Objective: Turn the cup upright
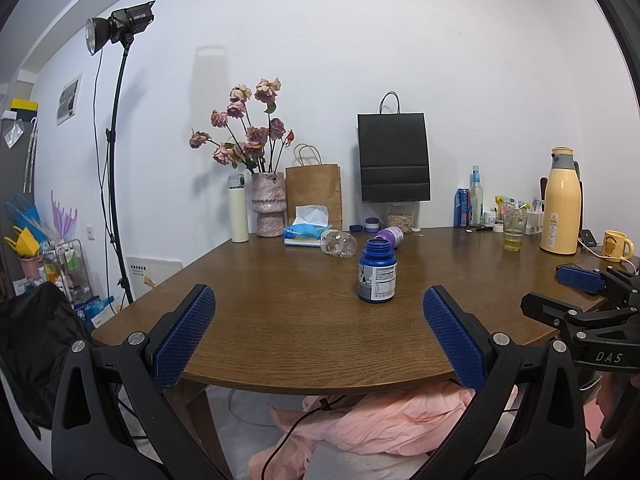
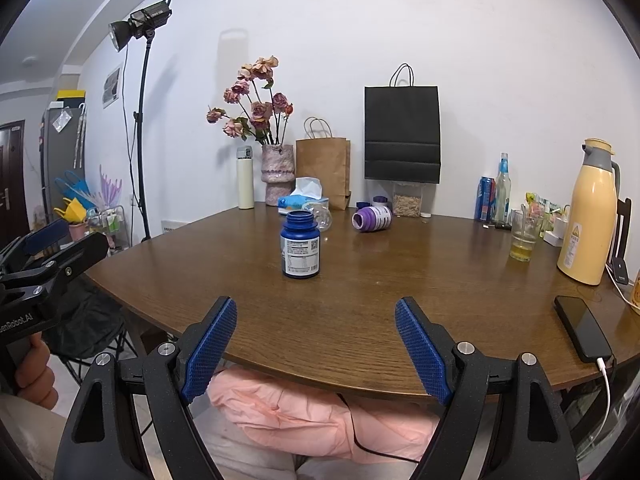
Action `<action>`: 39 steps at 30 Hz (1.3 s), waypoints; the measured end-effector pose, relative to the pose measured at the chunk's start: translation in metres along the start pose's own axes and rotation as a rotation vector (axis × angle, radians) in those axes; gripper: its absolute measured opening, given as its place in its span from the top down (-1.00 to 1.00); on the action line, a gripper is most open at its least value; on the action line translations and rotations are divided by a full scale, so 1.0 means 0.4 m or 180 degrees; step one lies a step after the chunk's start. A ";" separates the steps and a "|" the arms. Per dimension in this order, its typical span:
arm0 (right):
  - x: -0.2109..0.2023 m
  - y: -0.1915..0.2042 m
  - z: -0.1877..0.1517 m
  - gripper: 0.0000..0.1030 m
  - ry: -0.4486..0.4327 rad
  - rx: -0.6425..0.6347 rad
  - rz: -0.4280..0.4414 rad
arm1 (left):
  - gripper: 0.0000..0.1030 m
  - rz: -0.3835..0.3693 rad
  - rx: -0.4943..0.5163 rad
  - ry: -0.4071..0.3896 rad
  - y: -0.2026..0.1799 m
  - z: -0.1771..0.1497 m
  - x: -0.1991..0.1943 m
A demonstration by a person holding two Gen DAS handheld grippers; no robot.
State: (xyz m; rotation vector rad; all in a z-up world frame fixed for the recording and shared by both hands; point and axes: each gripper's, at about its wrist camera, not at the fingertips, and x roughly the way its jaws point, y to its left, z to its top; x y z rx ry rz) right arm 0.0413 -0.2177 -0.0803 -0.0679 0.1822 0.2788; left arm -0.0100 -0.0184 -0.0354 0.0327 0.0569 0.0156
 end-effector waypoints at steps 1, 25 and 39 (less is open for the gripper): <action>0.001 0.000 0.000 -0.67 0.0004 0.0002 0.0003 | -1.00 -0.0002 0.0000 0.0002 0.000 0.000 0.000; 0.005 -0.001 -0.001 -0.66 0.0015 0.0001 0.0005 | -1.00 -0.0006 -0.0003 0.0000 0.000 0.000 -0.001; 0.007 -0.001 -0.002 -0.66 0.0021 0.0003 0.0009 | -1.00 -0.0041 -0.0013 0.0020 0.001 -0.002 0.001</action>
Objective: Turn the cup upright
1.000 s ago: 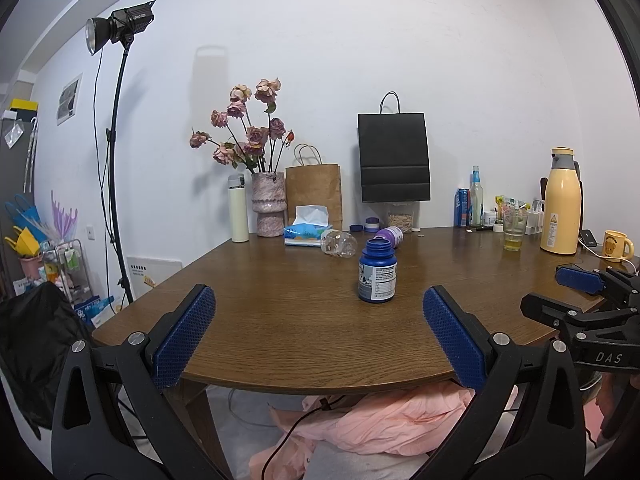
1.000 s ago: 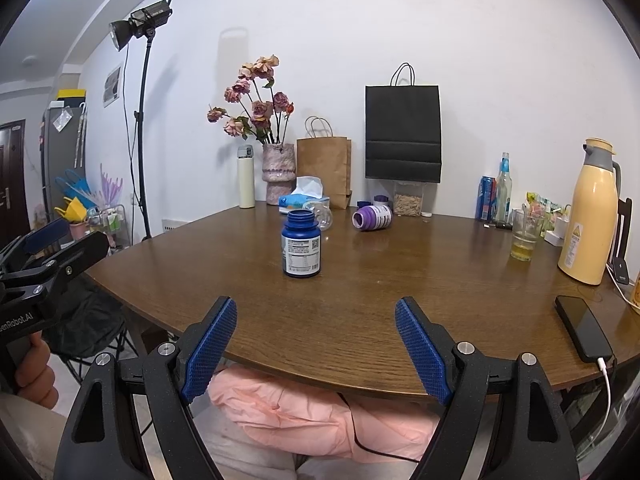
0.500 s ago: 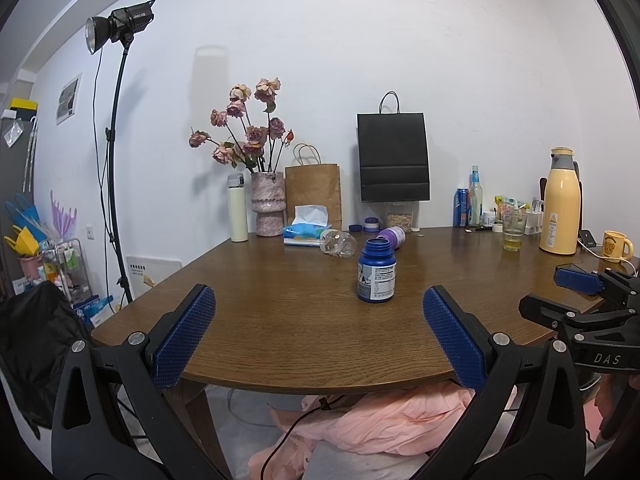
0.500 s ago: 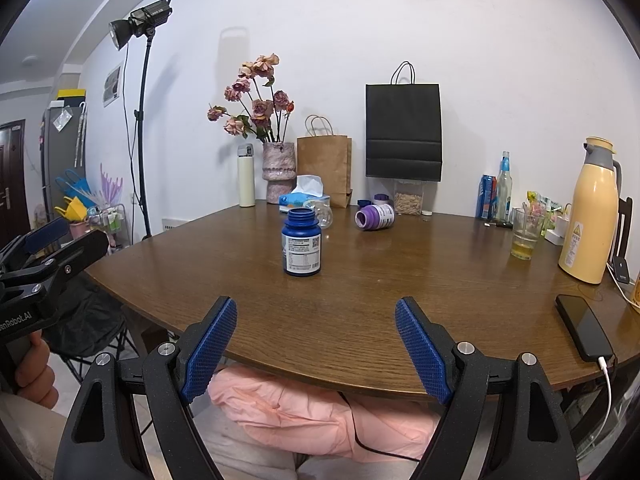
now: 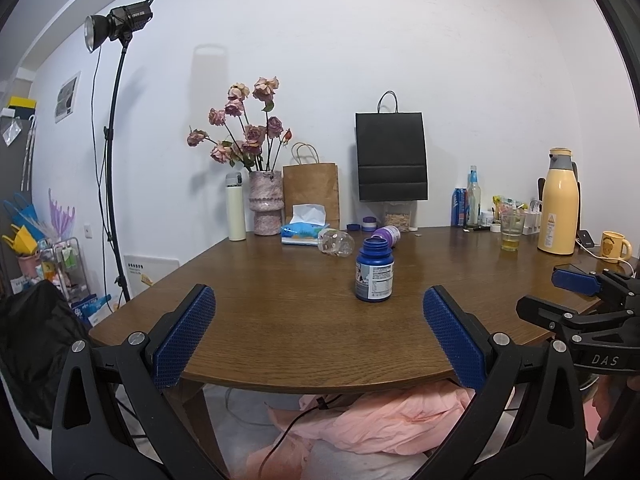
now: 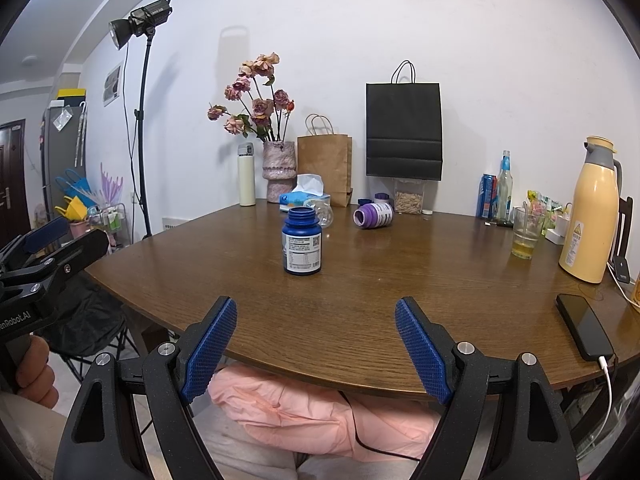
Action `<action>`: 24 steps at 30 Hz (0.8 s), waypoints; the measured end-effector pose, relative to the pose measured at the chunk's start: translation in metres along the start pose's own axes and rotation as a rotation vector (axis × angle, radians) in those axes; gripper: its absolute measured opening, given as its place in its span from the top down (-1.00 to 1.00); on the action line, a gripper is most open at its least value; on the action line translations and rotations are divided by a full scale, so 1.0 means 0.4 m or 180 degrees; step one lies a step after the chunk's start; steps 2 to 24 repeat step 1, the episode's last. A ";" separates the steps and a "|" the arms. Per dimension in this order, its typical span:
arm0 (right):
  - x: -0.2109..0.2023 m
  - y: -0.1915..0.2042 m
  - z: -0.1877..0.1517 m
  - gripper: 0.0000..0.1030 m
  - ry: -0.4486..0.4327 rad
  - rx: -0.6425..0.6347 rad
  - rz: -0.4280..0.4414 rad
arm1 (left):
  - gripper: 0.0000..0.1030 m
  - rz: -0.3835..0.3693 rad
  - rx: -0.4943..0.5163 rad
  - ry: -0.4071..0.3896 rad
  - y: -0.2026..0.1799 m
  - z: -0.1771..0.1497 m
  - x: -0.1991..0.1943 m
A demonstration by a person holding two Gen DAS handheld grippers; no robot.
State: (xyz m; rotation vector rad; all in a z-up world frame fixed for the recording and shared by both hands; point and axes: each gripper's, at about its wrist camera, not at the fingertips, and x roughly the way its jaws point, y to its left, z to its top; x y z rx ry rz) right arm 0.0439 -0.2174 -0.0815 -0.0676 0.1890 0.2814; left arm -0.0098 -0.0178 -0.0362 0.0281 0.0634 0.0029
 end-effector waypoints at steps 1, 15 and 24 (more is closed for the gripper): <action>-0.001 0.000 0.001 -0.67 0.0000 -0.0002 -0.0002 | -1.00 -0.0007 0.0008 -0.0005 -0.003 0.000 -0.001; -0.001 0.000 0.001 -0.67 0.0000 -0.0002 -0.0002 | -1.00 -0.0007 0.0008 -0.0005 -0.003 0.000 -0.001; -0.001 0.000 0.001 -0.67 0.0000 -0.0002 -0.0002 | -1.00 -0.0007 0.0008 -0.0005 -0.003 0.000 -0.001</action>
